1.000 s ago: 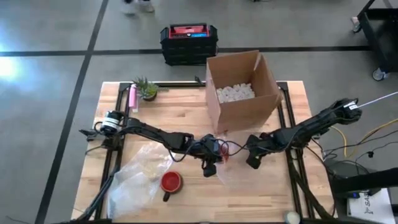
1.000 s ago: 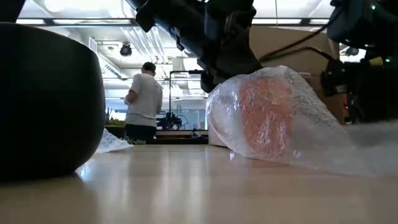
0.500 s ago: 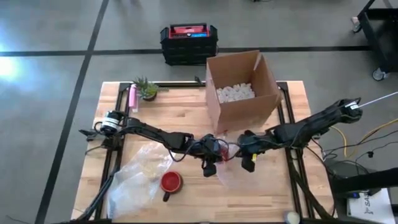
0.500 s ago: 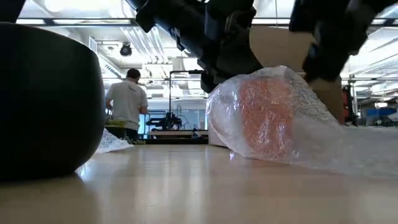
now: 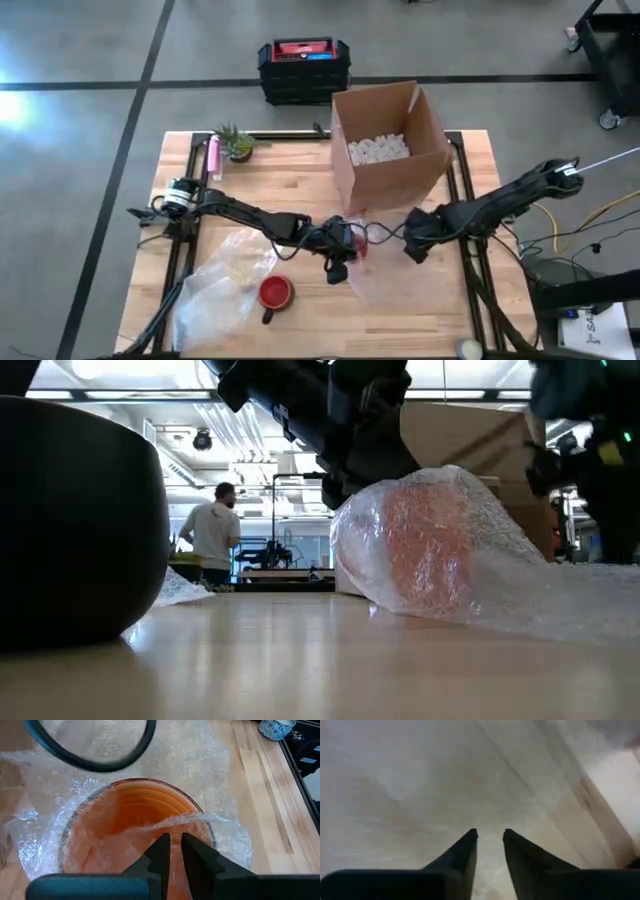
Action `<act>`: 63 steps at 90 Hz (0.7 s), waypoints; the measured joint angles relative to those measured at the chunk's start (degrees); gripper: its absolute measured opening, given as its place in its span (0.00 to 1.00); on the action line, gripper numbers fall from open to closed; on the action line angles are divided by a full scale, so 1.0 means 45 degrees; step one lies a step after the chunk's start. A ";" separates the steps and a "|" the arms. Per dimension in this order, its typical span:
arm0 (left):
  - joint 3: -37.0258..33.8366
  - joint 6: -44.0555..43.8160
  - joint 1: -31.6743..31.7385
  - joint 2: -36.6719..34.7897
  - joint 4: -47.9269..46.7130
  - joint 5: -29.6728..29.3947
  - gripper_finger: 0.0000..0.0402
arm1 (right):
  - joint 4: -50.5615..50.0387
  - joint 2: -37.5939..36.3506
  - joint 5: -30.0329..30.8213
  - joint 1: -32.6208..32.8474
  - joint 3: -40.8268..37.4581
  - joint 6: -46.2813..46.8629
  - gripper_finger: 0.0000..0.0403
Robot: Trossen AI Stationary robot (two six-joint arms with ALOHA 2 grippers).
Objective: Wrap mug
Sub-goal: Wrap the orange mug with the right transparent bubble wrap
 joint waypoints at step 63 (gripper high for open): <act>-0.0024 0.0000 0.0005 0.0005 0.0092 -0.0005 0.09 | 0.9269 -0.0310 -0.0971 0.0000 -0.1423 -0.3281 0.03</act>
